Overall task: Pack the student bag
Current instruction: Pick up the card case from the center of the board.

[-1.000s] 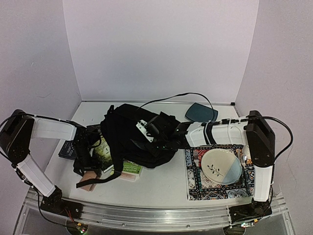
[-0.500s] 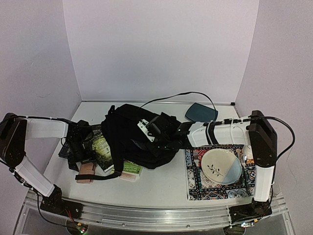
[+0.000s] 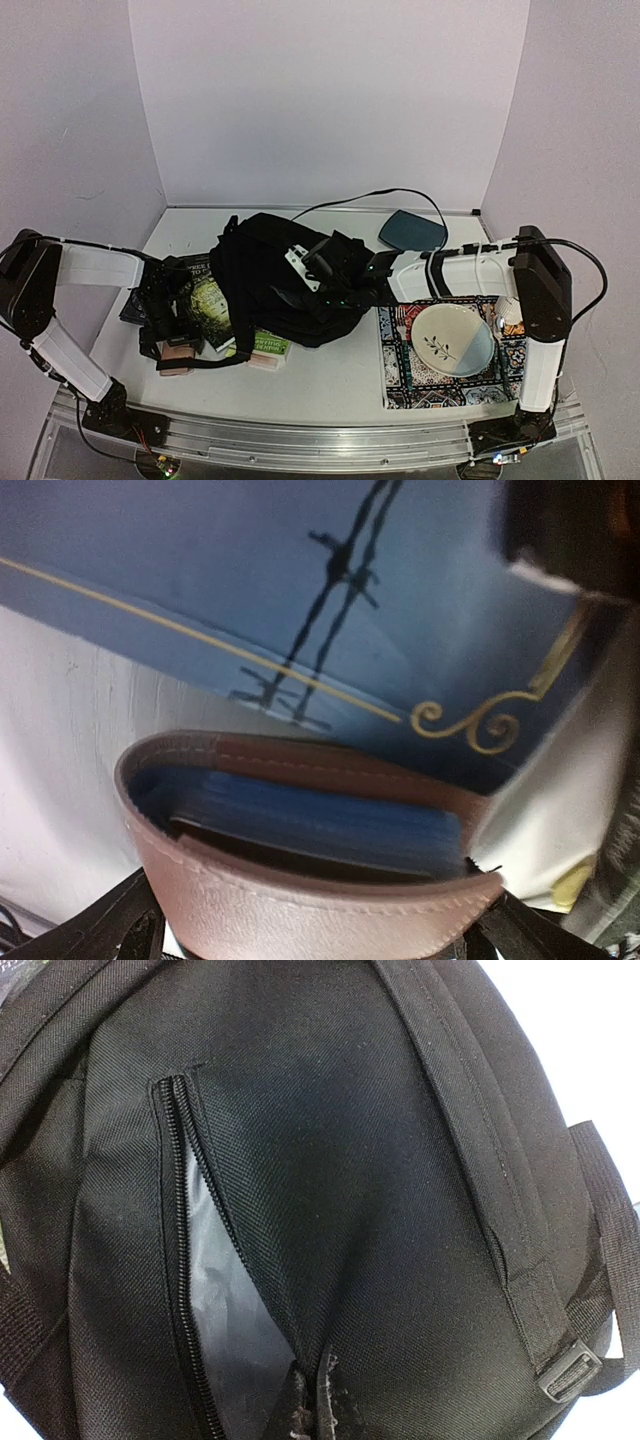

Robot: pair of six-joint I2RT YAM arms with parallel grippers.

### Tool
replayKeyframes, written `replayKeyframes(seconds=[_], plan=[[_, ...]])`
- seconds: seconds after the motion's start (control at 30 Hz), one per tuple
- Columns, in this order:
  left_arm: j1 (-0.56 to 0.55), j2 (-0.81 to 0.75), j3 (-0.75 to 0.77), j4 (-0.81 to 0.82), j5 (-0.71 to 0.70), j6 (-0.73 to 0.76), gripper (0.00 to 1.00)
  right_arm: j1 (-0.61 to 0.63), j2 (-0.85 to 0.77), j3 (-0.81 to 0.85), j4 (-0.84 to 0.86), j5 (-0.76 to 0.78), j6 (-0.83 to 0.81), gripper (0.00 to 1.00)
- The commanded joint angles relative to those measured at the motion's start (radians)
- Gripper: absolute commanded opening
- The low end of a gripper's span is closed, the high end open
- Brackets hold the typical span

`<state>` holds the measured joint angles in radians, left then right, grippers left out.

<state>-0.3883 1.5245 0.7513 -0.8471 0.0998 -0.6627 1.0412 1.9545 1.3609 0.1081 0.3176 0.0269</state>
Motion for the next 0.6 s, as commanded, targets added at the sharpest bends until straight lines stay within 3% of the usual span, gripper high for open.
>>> replayKeyframes(seconds=[0.0,0.37,0.57], plan=[[-0.018,0.053,0.017,-0.009,-0.025,0.021,0.99,-0.002,-0.047,0.005,0.003,-0.006,0.018,0.00],[-0.019,-0.082,0.046,-0.026,-0.021,-0.013,0.77,-0.001,-0.057,0.022,0.002,-0.011,0.004,0.00],[-0.019,-0.156,0.101,-0.059,-0.004,-0.015,0.74,-0.002,-0.054,0.048,-0.005,-0.033,-0.009,0.00]])
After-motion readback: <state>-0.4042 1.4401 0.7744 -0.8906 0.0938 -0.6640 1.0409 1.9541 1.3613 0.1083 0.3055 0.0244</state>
